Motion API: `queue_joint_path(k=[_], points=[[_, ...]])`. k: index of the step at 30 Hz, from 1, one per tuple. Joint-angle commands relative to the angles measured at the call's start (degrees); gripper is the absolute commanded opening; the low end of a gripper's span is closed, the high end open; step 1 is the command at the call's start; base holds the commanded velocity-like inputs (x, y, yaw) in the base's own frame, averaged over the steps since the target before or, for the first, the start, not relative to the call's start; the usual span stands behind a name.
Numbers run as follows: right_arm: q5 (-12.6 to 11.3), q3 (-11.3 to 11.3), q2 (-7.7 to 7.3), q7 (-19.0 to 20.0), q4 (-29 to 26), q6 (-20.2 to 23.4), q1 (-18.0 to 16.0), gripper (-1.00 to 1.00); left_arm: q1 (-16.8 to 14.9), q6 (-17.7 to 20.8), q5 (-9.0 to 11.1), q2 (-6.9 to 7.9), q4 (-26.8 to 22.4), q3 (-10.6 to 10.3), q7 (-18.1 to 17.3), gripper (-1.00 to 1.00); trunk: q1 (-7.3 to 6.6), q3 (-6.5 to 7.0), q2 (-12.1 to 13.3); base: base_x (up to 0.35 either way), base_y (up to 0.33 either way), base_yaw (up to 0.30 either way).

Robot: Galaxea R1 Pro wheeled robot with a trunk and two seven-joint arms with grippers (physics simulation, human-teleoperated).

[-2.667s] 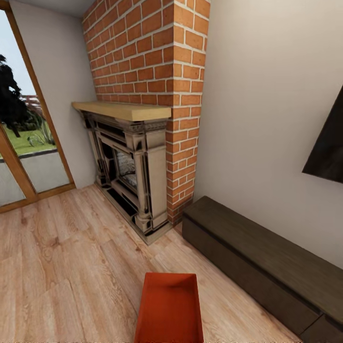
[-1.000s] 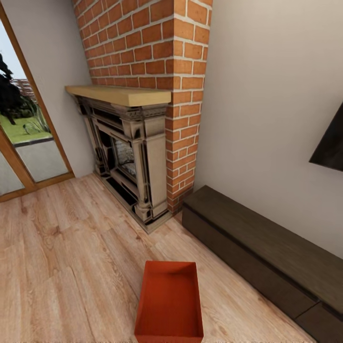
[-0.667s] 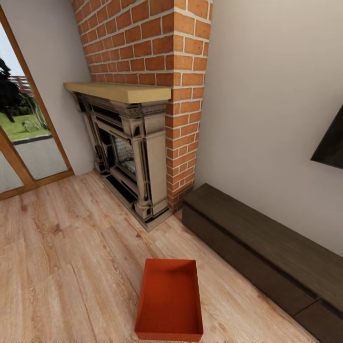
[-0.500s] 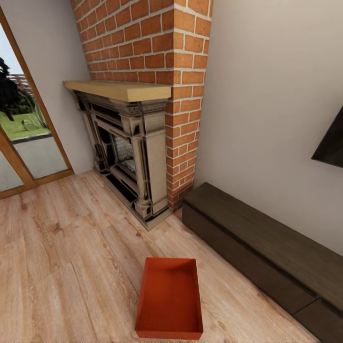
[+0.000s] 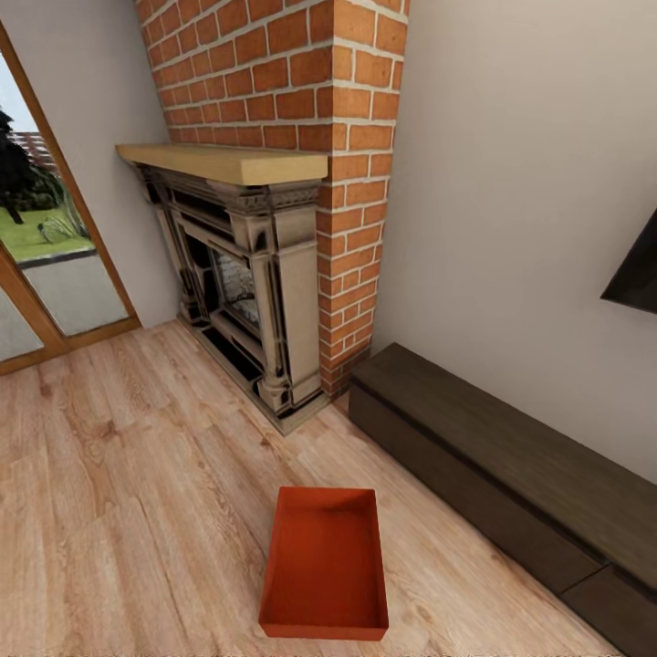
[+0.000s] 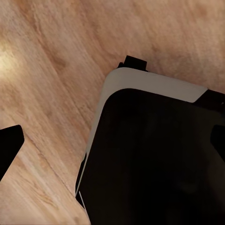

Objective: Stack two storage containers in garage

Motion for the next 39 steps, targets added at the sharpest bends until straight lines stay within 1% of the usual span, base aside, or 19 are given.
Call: queue_joint_path(k=[1, 39], points=[[-0.20, 0.43, 0.02, -0.15, 0.16, -0.30, -0.06, 1.00, -0.02, -0.11, 0.47, 0.00, -0.01, -0.49, 0.15, 1.00, 0.00, -0.14, -0.03, 0.000, 0.000, 0.000], [-0.22, 0.43, 0.02, -0.15, 0.16, -0.30, -0.06, 1.00, -0.02, -0.11, 0.47, 0.01, -0.01, -0.49, 0.15, 1.00, 0.00, -3.61, -0.03, 0.000, 0.000, 0.000]])
